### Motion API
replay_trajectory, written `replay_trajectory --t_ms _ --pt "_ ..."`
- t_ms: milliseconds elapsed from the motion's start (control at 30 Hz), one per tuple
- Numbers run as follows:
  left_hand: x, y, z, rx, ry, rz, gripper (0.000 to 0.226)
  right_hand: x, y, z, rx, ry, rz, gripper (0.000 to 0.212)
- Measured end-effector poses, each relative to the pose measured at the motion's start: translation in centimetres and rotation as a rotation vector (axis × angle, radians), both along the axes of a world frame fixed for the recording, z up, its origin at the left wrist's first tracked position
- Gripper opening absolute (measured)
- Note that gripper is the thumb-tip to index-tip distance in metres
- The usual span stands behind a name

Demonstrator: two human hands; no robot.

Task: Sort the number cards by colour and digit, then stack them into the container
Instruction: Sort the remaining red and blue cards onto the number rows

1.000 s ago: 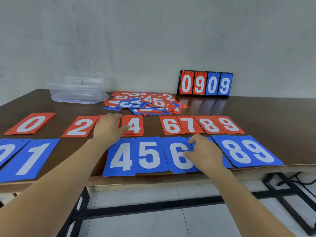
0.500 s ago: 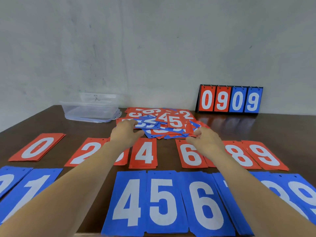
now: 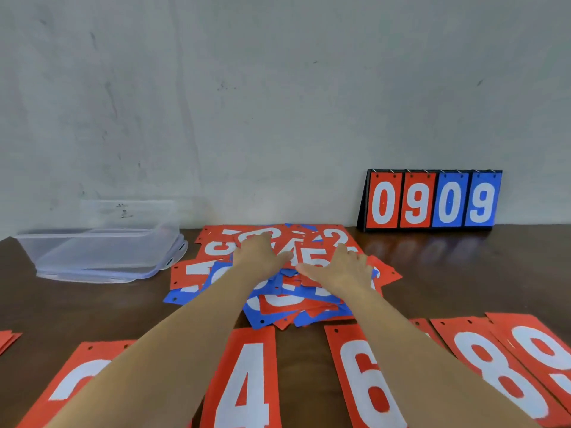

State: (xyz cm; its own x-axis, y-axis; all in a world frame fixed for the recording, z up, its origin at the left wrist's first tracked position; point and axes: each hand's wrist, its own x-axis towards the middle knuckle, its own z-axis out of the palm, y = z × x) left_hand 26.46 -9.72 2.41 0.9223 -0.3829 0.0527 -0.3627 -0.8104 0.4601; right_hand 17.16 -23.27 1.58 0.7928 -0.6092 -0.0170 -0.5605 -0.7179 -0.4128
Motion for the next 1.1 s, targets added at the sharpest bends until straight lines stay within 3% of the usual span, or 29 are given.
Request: replay_trajectory --t_ms 133,300,500,567,667,933,1100 --pt "0.5 -2.1 -0.7 0.257 0.029 0.097 0.081 1.6 -1.2 -0.7 -0.025 0.055 -0.034 0.110" --pt "0.9 -3.1 -0.3 0.226 0.098 0.126 0.082 2.2 -3.4 -0.7 0.116 -0.007 -0.094 0.093" --pt "0.9 -4.1 0.7 0.144 0.209 0.191 0.077 1.3 -5.4 -1.3 0.193 -0.232 -0.148 0.050" --pt "0.4 -4.4 0.4 0.127 0.198 0.219 0.086 0.6 -6.0 -1.3 0.247 -0.308 -0.162 0.043" --pt "-0.3 -5.2 -0.7 0.156 0.102 0.252 0.100 -0.3 -6.6 -1.4 0.288 -0.386 -0.180 0.045" --pt "-0.2 -5.8 -2.0 0.135 -0.049 0.171 0.070 -1.9 -7.4 -1.4 0.271 -0.447 -0.151 0.051" --pt "-0.5 -6.1 -2.2 0.123 -0.162 0.075 0.068 -2.6 -7.5 -1.4 0.256 -0.475 -0.118 0.049"
